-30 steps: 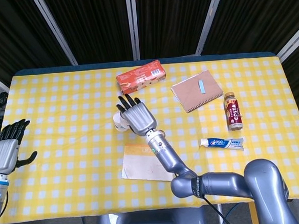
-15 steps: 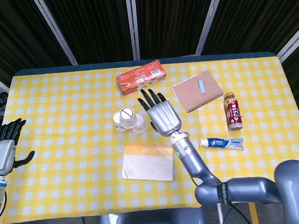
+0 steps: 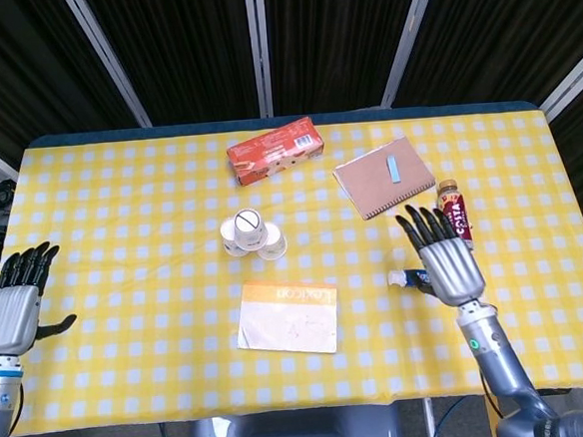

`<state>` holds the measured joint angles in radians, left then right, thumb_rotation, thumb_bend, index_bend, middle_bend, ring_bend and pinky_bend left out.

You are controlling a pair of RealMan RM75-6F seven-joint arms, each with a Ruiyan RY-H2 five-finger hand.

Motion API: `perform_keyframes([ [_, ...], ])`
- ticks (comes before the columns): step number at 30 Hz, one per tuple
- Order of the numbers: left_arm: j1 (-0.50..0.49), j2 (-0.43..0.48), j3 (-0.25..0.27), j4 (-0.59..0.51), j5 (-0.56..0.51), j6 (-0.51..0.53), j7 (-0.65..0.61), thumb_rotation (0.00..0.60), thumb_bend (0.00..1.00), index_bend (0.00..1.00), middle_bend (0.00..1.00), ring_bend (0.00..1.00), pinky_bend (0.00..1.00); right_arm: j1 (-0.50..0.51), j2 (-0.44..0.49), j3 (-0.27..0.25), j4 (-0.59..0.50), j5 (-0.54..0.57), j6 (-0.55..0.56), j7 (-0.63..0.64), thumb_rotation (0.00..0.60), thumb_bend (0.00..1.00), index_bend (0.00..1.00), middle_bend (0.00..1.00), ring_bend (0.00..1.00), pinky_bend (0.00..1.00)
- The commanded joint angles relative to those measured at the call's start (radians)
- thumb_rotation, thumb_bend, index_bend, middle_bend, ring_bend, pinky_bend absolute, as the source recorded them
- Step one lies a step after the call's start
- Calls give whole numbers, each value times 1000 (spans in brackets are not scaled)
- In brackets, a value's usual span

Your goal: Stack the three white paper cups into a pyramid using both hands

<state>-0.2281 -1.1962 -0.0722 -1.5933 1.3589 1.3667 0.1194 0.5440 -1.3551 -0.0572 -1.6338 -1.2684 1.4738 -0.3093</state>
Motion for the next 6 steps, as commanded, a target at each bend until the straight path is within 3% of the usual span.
perform_keyframes([
  [1, 12, -15, 13, 13, 11, 12, 9, 600, 112, 0, 0, 0, 0, -97, 19, -66, 90, -89, 67, 103, 600, 180, 20, 0, 0, 38],
  [6, 39, -36, 29, 35, 38, 51, 15, 600, 111, 0, 0, 0, 0, -183, 17, -100, 195, -159, 110, 196, 600, 173, 3, 0, 0, 0],
])
